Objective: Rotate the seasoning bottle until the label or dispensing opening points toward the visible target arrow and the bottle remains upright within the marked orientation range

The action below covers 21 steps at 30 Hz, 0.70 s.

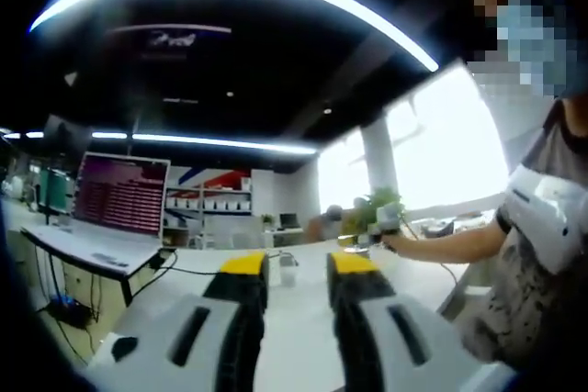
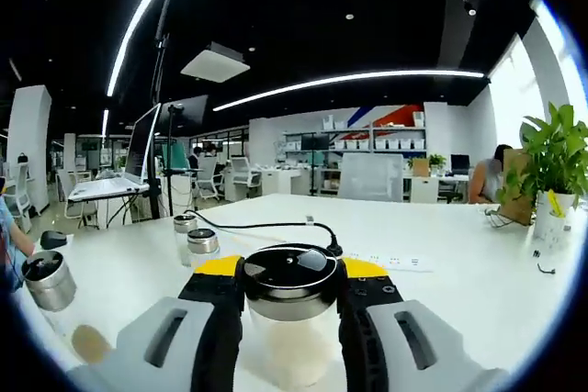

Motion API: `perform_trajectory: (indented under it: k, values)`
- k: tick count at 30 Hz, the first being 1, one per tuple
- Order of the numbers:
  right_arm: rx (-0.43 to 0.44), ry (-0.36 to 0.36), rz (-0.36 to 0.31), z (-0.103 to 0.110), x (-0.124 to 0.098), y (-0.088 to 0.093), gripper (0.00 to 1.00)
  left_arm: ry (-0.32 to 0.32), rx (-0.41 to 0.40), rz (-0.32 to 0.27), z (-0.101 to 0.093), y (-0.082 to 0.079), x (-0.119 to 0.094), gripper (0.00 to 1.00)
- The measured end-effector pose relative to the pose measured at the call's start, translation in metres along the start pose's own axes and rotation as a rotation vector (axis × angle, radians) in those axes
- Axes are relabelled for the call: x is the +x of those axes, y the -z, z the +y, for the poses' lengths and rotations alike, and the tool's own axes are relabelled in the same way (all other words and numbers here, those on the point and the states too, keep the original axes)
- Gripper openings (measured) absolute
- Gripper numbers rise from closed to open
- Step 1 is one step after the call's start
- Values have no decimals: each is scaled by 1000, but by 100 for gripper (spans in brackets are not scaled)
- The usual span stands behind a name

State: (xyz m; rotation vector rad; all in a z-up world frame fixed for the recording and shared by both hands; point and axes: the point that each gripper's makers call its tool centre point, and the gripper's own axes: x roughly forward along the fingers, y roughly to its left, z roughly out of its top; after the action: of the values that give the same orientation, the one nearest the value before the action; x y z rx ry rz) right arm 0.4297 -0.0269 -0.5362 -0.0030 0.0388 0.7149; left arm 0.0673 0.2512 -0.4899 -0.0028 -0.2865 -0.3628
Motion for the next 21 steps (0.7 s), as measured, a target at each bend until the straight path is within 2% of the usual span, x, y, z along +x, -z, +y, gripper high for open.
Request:
perform_trajectory:
  k: [3,14,21]
  values:
    - [40,-39,-16,8,-18,0,38,8,-9,6,-2,3,2,27]
    - [49,-148,-28,52,-75,5,38,24,-1,10,-12,1,5,27]
    - [34,-187,-31,68,-92,10,38,32,-1,19,-15,5,7,27]
